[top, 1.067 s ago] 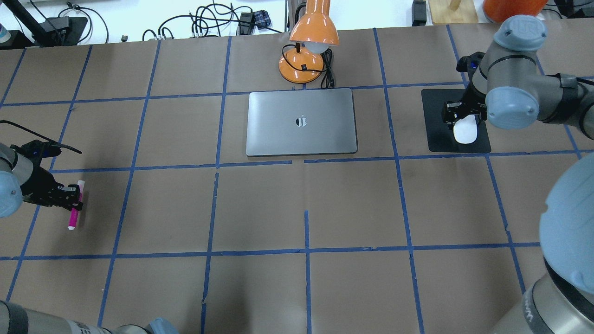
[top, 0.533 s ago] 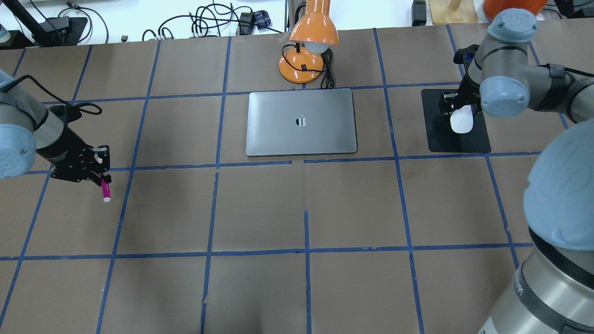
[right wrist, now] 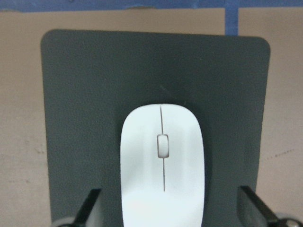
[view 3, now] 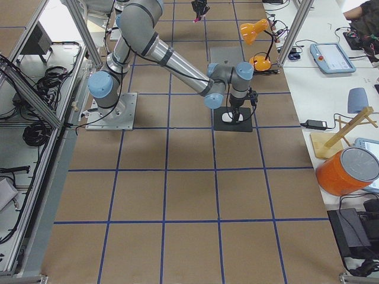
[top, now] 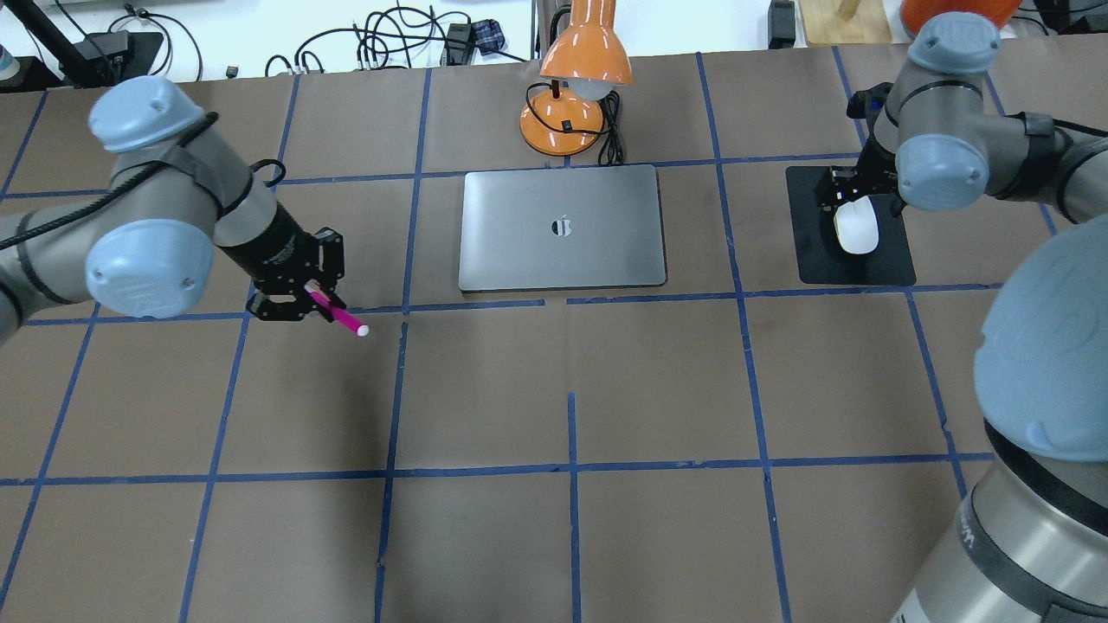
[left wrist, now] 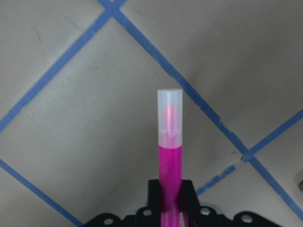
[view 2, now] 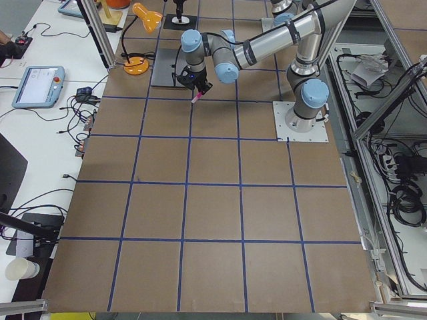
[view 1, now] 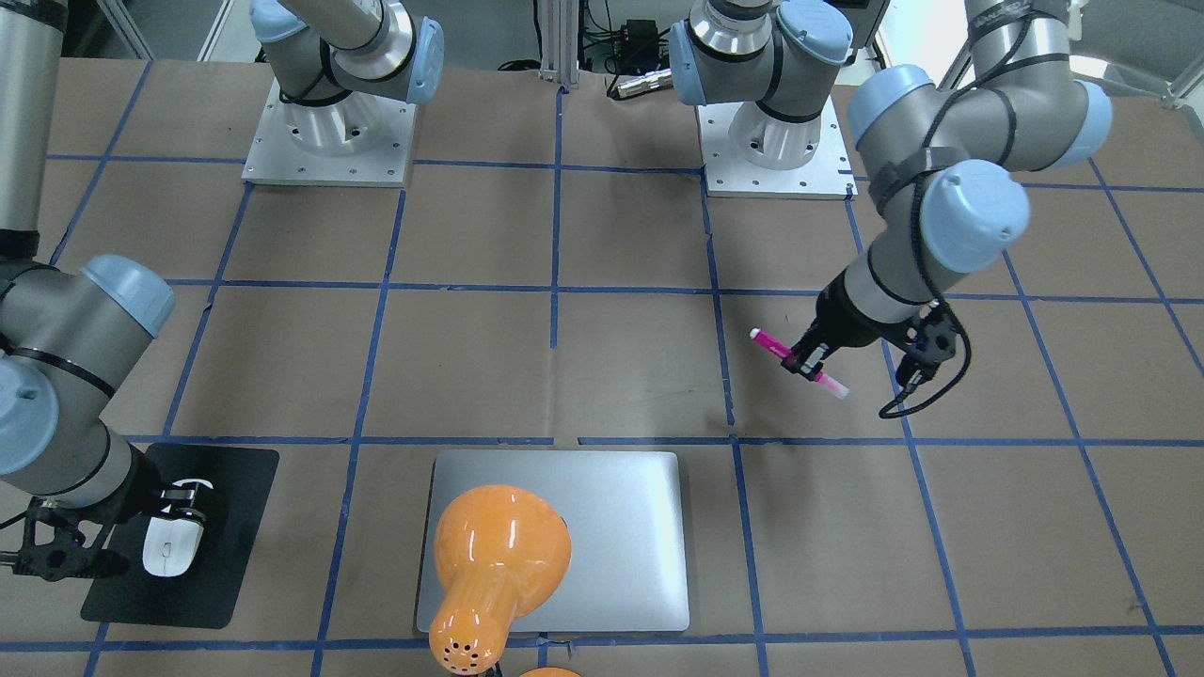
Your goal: Place pen and mouse around notebook
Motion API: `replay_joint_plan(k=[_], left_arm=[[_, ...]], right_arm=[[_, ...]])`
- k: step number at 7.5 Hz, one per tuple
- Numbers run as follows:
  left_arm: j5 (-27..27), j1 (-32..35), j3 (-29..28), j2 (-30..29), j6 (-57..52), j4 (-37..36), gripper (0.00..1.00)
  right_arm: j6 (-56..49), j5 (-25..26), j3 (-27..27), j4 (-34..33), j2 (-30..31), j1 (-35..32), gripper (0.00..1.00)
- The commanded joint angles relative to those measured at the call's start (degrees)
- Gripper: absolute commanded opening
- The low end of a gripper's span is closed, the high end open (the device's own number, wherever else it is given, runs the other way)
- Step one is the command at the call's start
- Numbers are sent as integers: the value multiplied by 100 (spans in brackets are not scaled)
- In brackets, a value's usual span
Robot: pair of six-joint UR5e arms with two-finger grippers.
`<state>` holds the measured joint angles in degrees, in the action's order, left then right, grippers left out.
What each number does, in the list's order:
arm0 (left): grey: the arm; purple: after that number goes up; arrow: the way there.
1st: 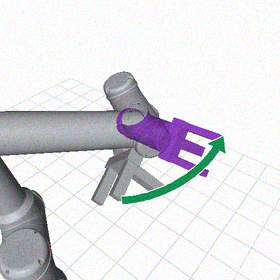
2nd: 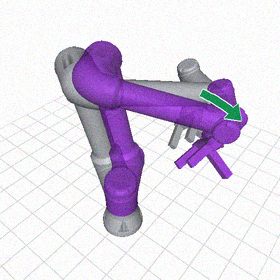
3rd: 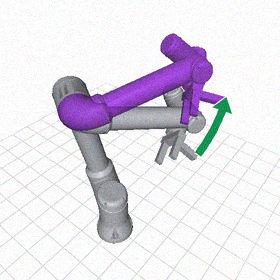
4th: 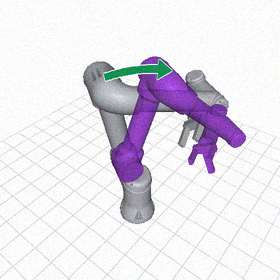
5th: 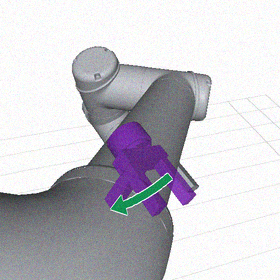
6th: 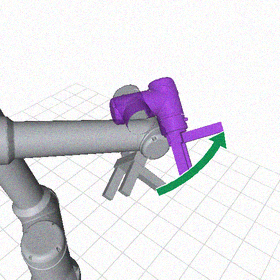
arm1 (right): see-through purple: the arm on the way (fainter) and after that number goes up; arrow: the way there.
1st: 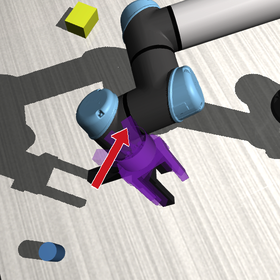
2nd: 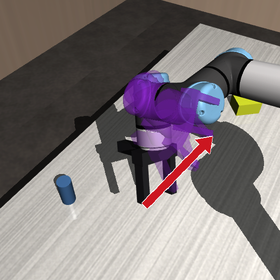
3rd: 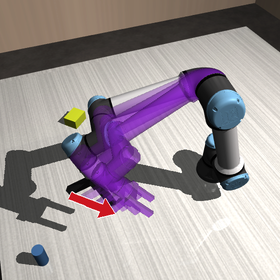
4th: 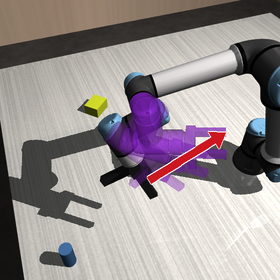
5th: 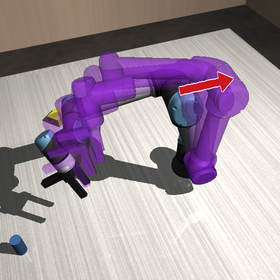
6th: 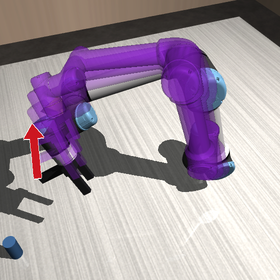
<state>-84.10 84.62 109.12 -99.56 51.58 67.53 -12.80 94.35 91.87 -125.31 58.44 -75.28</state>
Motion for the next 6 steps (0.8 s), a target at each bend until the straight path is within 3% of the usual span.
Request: replay_joint_plan(k=[1,4,6], left_arm=[[26,1306,-58,-265,2601,-337,0],[121,2118,-382,-958,4952,-653,0],[184,2567,-418,-1275,5387,-1117,0]], right_arm=[[-20,-74,-230,1037,657,-65,100],[529,-92,-231,2200,1623,-933,100],[760,-426,-266,2870,2117,-1251,100]])
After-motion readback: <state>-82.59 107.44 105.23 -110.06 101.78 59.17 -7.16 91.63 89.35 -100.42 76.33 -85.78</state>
